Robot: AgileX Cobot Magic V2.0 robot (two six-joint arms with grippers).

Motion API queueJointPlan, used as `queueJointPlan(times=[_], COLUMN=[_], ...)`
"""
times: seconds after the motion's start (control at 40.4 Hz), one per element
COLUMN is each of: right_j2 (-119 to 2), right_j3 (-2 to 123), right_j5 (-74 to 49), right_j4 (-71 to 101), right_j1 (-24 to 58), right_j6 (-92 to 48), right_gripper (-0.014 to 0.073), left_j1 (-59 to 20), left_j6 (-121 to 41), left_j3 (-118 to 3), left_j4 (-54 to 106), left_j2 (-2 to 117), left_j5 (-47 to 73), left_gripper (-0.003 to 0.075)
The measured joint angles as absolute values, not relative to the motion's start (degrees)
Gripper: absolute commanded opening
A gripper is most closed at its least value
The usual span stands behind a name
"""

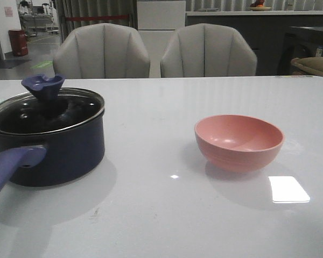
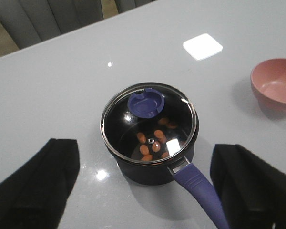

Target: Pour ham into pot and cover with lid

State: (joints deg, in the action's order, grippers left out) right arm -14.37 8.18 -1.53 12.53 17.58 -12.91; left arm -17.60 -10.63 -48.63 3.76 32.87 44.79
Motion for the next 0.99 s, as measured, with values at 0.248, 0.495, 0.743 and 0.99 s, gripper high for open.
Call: queueJointPlan(times=[0.248,0.495,0.743,0.99], right_j2=[-14.4,-14.4,-14.4,-14.4], right_j3=[8.2,8.2,8.2,8.2], right_j5=[-1.5,-1.5,-1.5,-1.5], right_j4=[12.5,12.5,12.5,12.5], right_j1=[17.6,17.6,17.6,17.6], right_j6=[-12.9,-12.9,-12.9,-12.9], right_gripper=[0.016,0.016,0.016,0.016], left_j1=[-17.6,-17.6,-17.6,-17.6], left_j6=[-10.6,-10.6,-10.6,-10.6], left_j3=[-30.0,-19.2,-18.9,-18.9], left_j4=[5.4,5.4,10.9,12.2], left_j2=[13.4,1.2,0.1,0.1], left_j5=[34.1,30.1,27.6,27.3], left_gripper=[0.0582,0.0256,0.0131,0.0132])
